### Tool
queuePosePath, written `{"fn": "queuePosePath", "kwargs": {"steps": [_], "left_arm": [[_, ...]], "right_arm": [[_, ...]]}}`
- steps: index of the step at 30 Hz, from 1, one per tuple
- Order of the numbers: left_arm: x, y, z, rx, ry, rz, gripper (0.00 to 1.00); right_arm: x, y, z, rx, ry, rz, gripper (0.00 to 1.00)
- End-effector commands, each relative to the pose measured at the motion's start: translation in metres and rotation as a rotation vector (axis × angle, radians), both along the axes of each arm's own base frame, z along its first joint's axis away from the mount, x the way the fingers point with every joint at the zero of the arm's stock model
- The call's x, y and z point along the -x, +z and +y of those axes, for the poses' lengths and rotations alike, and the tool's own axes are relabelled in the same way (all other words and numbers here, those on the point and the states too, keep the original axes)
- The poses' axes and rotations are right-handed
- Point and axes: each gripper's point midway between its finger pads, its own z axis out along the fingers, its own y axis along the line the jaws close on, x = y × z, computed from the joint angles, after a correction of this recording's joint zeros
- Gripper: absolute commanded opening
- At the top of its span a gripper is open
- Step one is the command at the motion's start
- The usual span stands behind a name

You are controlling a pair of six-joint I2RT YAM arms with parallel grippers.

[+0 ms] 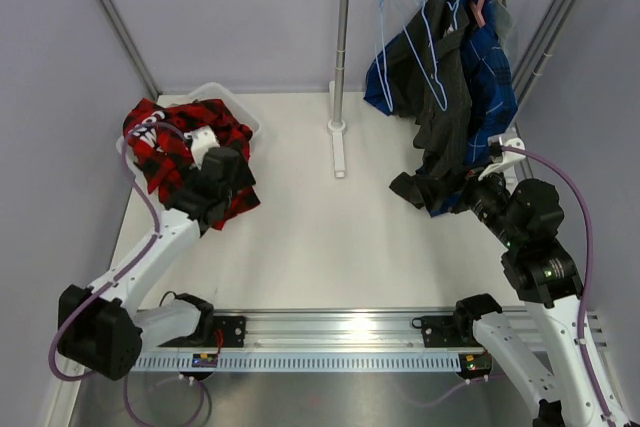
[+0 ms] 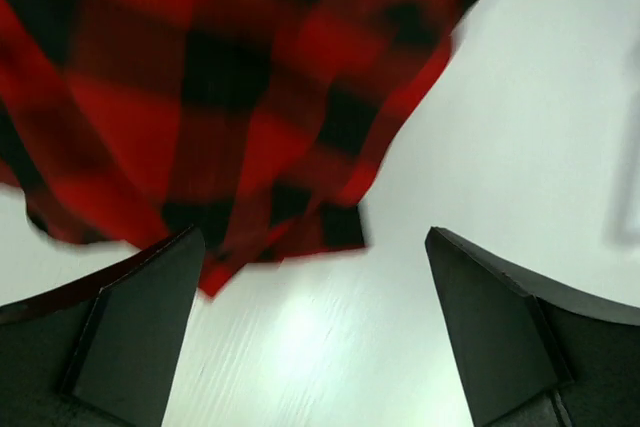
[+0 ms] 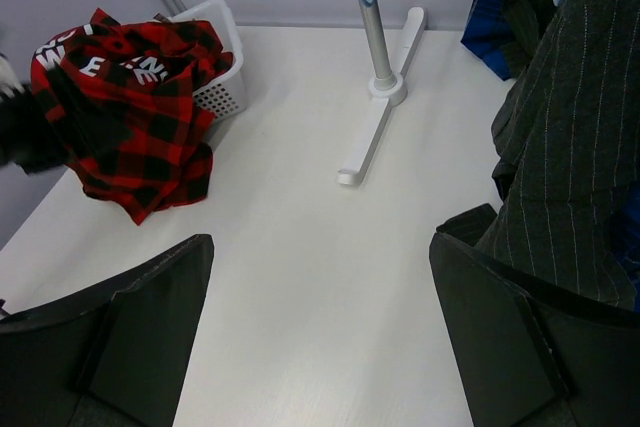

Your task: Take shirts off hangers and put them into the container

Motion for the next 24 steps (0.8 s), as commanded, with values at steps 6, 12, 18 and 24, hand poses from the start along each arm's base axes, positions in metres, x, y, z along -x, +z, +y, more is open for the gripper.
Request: {"fn": "queuePosePath", "kwargs": {"steps": [6, 12, 18, 24], "left_arm": [[0.005, -0.093, 0.005, -0.035, 0.167, 0.116, 0.99], [-0.011, -0.135, 0.003, -0.036, 0.161, 0.199, 0.99], [-0.019, -0.155, 0.009, -0.053, 0.150, 0.264, 0.89], [-0.018, -0.163, 0.007, -0.035, 0.132, 0.307, 0.59]], "right_arm": [[0.005, 0.010, 0.004, -0.022, 0.029, -0.045, 0.99], [0.007, 0.012, 0.004, -0.024, 0.030, -0.052, 0.99], [0.005, 0.009, 0.004, -0.022, 0.033, -0.043, 1.00], [0.007, 0.011, 0.003, -0.020, 0.028, -0.051, 0.99]]}}
